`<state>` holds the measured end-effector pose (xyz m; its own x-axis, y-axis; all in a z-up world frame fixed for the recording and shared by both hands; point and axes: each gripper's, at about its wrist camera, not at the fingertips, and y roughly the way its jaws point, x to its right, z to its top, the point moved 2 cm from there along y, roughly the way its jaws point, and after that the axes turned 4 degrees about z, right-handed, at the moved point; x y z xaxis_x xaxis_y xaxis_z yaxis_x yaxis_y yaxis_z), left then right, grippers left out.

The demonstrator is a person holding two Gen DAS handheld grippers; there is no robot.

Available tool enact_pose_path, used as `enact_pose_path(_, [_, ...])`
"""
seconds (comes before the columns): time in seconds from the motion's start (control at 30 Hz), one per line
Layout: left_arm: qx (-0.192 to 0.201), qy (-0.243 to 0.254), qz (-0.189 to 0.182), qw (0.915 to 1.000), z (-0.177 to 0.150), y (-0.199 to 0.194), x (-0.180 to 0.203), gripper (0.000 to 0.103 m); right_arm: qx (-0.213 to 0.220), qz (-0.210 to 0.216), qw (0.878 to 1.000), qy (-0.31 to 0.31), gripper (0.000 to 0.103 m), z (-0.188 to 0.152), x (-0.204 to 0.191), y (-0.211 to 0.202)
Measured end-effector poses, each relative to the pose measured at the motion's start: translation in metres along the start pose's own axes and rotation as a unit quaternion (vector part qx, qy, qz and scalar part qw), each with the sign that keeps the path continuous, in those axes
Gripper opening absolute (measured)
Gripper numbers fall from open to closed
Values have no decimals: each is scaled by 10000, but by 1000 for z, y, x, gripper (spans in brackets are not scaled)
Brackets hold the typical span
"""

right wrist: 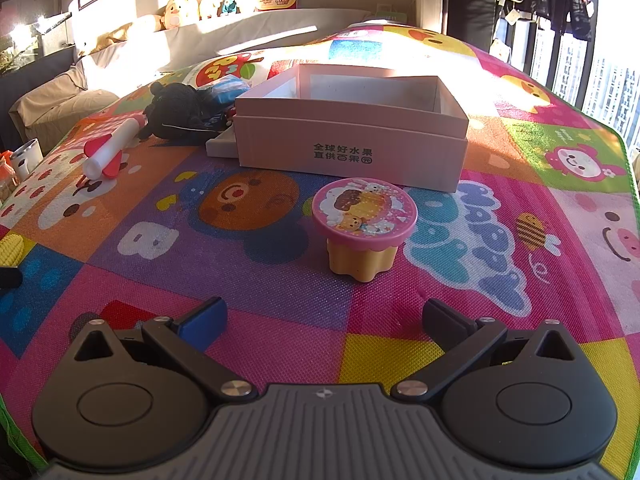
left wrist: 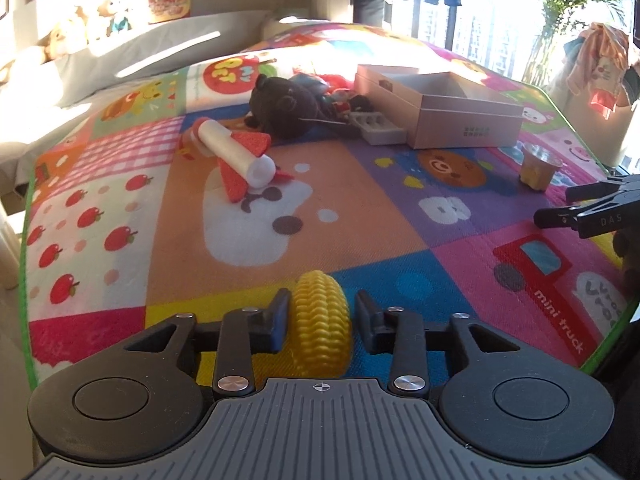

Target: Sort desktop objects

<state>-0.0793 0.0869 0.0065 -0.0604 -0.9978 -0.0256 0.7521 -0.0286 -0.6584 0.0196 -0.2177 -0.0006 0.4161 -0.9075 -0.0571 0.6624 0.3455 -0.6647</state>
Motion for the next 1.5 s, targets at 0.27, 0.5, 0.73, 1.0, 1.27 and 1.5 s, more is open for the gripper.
enact_pose_path(0.27, [112,72,-352,9993,9,2,22,34,246,-298,9989,-257,103,20,-3,-11])
enact_pose_path(0.5, [243,336,-788,9960,19,2,53,34,284,-418,9985,-201,86,48,-1,11])
enact_pose_path(0.73, [369,576,-1040,9922,29,1,76,34,129,-365,9988,-307,56,49,-2,-1])
enact_pose_path(1.0, [1092,1064,-1248,9804,83,-5,104,34,527,49,9972,-536,56,61,0,-84])
enact_pose_path(1.27, [1912,1297,-1270,9646,193,32,128,34,1434,-172,9888,-378,56,132,26,-109])
enact_pose_path(1.5, [1864,232,-1381,9724,248,85,96,86,1732,-512,9835,106,88,199,62,-47])
